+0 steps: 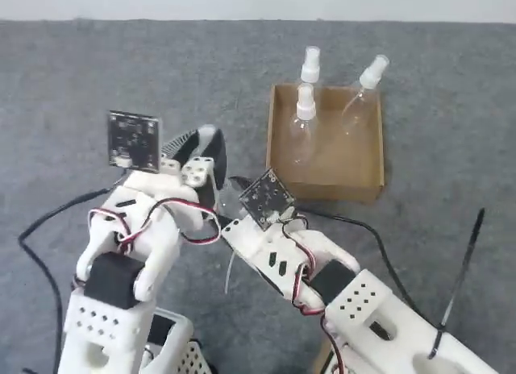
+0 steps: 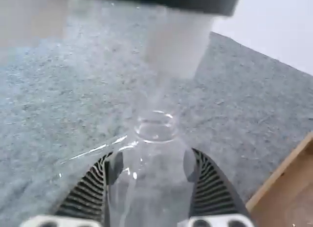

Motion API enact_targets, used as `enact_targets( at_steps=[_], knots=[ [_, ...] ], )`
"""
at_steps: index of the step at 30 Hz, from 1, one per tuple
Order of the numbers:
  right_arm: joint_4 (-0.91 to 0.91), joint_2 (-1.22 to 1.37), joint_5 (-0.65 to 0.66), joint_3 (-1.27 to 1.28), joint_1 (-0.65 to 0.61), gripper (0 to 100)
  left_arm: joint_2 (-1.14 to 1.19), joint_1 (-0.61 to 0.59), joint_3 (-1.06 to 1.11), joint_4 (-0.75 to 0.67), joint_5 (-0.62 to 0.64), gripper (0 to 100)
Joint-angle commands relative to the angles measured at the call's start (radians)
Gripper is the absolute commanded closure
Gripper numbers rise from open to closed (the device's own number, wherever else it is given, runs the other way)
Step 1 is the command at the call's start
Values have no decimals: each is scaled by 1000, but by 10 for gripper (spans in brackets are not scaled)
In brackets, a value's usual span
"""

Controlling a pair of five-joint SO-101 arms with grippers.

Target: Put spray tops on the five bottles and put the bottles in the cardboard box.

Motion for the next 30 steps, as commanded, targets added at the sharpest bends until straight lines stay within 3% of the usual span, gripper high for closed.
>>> enact_targets(
  at_steps=[1, 6, 15, 24, 30],
  knots=[
    [-31, -53, -14, -5, 24, 993, -26, 17, -12, 2, -49, 979],
    [-31, -51, -14, 3, 24, 993, -26, 14, -36, 3, -51, 867],
    [-31, -56, -14, 3, 24, 993, -15, -118, -166, 0, -100, 863],
    [-31, -56, -14, 3, 24, 993, -20, -137, 51, -37, -129, 863],
    [-30, -56, -14, 3, 24, 993, -25, -51, 111, -44, -193, 863]
  ],
)
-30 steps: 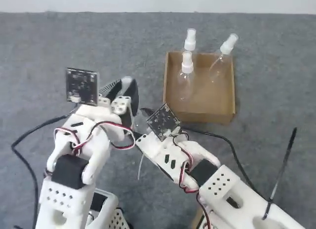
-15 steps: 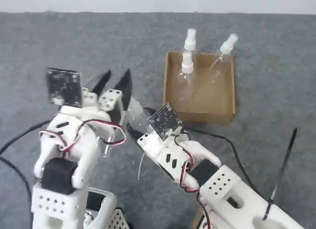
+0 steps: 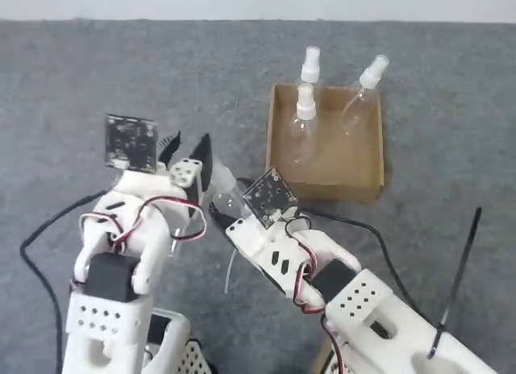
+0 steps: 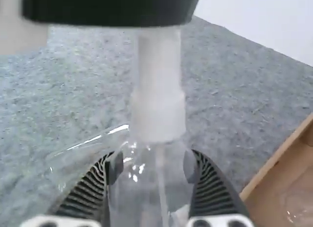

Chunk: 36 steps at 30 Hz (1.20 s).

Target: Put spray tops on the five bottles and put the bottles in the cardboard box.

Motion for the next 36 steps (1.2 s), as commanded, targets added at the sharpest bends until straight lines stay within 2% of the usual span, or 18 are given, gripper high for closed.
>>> enact_targets(
  at_steps=[1, 7, 11, 15, 20, 25, 28, 32, 36],
  knots=[
    [-24, -58, -12, -15, 8, 993, -9, 55, -8, -11, -55, 863],
    [58, -59, -11, -60, 18, 993, -11, -61, -194, 69, -57, 859],
    [128, -48, -14, -181, 91, 993, -23, -98, -249, 169, -55, 859],
    [216, -13, -17, -334, 177, 993, -150, -72, -137, 187, -55, 858],
    [317, 133, -18, -562, 220, 993, -376, 72, 117, 129, -63, 820],
    [453, 300, -69, -789, 216, 993, -503, 132, 274, 69, -78, 714],
    [535, 366, -115, -885, 206, 993, -511, 138, 323, 38, -81, 712],
    [665, 369, -112, -947, 140, 993, -511, 130, 384, -29, -83, 712],
    [765, 315, -112, -962, 110, 993, -511, 130, 406, -37, -112, 713]
  ],
)
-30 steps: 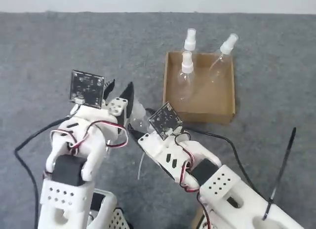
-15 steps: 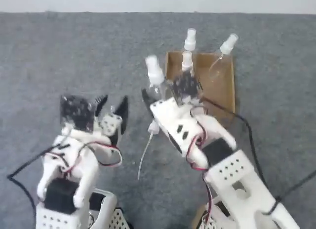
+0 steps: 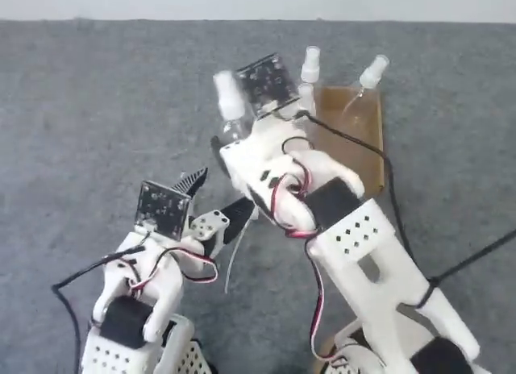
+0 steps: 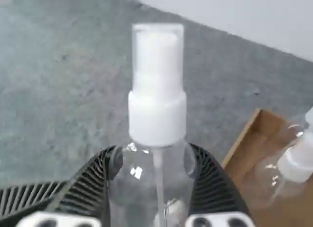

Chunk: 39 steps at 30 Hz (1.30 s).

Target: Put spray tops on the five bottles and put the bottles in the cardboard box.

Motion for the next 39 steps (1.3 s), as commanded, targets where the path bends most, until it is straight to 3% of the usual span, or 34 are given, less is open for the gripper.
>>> enact_targets(
  at_steps=[1, 15, 27, 31, 39],
  knots=[
    [74, -87, -14, -78, -16, 993, -11, -2, 2, -32, -37, 713],
    [140, -143, 8, -80, -8, 993, -11, 5, 5, -28, -38, 713],
    [143, -27, 61, -124, 114, 993, -17, 8, 19, -29, -40, 714],
    [229, 62, 123, -227, 185, 993, -17, -2, 21, -28, -40, 739],
    [417, 79, 235, -345, 456, 993, -18, -3, 30, -35, -41, 750]
  ],
)
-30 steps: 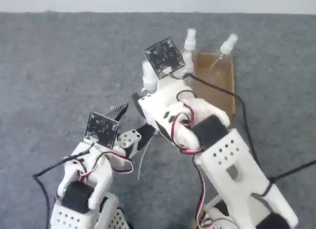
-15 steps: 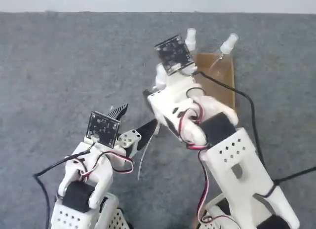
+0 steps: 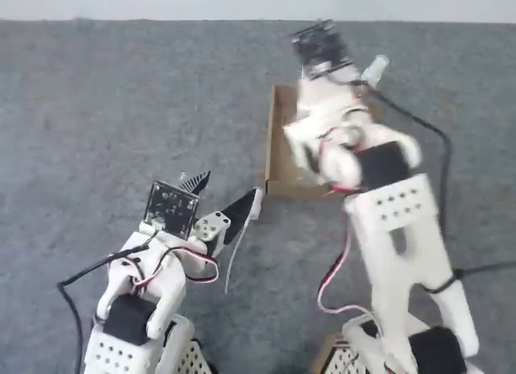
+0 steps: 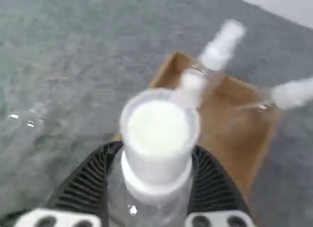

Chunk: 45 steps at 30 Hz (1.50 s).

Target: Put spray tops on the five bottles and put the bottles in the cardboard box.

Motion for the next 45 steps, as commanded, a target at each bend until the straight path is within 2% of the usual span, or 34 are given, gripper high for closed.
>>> enact_targets(
  at_steps=[1, 6, 15, 21, 25, 32, 45],
  knots=[
    [12, -7, 38, -58, 134, 993, -17, -6, -8, -32, -8, 750],
    [-157, -5, 38, 72, 222, 993, -17, -6, -8, -29, -8, 750],
    [-576, -2, 37, 371, 229, 993, -17, -6, -7, -28, -8, 750],
    [-759, 8, -9, 489, 240, 993, -17, -6, -7, -28, -8, 750],
    [-883, 113, -25, 496, 266, 993, -17, -6, -7, -26, -8, 750],
    [-1021, 266, -29, 473, 277, 993, -17, -6, 7, -34, -8, 750],
    [-1109, 367, -29, 471, 278, 993, -17, -6, 7, -34, -8, 750]
  ],
)
